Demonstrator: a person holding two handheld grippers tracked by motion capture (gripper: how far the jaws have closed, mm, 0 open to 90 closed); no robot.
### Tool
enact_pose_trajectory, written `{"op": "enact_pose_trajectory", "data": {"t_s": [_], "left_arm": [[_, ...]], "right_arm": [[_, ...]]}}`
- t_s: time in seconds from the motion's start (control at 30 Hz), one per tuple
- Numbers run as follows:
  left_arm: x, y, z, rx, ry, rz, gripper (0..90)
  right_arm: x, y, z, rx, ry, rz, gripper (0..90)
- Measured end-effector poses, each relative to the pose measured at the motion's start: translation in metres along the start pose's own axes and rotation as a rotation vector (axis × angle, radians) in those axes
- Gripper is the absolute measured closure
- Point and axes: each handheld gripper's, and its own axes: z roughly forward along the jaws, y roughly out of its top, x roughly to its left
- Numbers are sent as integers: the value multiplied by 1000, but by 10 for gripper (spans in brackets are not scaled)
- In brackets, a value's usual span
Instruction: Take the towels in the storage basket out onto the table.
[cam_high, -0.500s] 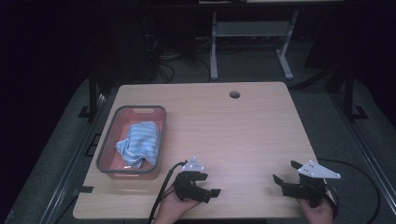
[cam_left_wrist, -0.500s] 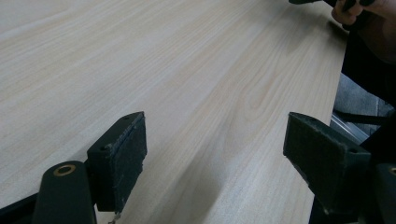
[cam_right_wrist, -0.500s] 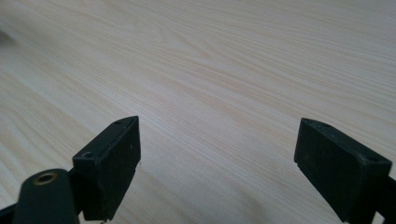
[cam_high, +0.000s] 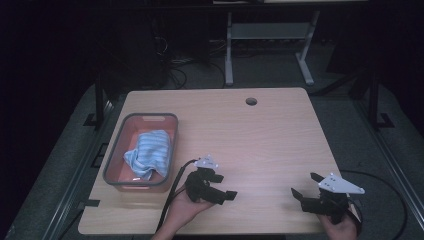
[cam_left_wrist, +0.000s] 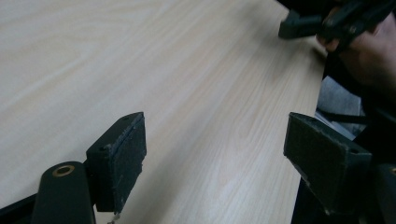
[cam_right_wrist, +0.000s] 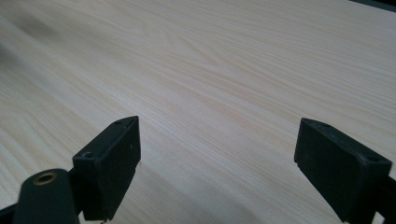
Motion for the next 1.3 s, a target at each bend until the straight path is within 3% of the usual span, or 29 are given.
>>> {"op": "enact_pose_trajectory", "data": {"t_s": [0.1,0.23,0.5,0.67,0.83,0.87,1.3], "left_arm": [[2,7,-4,11,-23,-16,203],[3,17,-11,22,-12,-3,197],[12,30,-23,24,-3,-19,196],[23,39,-43,17,49,-24,205],[28,44,-60,1,72,-34,216],[31,47,-68,-10,101,-35,216],[56,48,-105,-36,174,-111,231]], "right_arm": [[2,1,0,-3,-3,-5,141],[4,2,2,4,4,-22,141],[5,3,2,3,5,-31,141],[6,3,2,2,5,-32,141],[6,3,1,3,3,-29,141],[5,4,1,2,3,-32,141],[6,4,2,7,9,-31,141]]}}
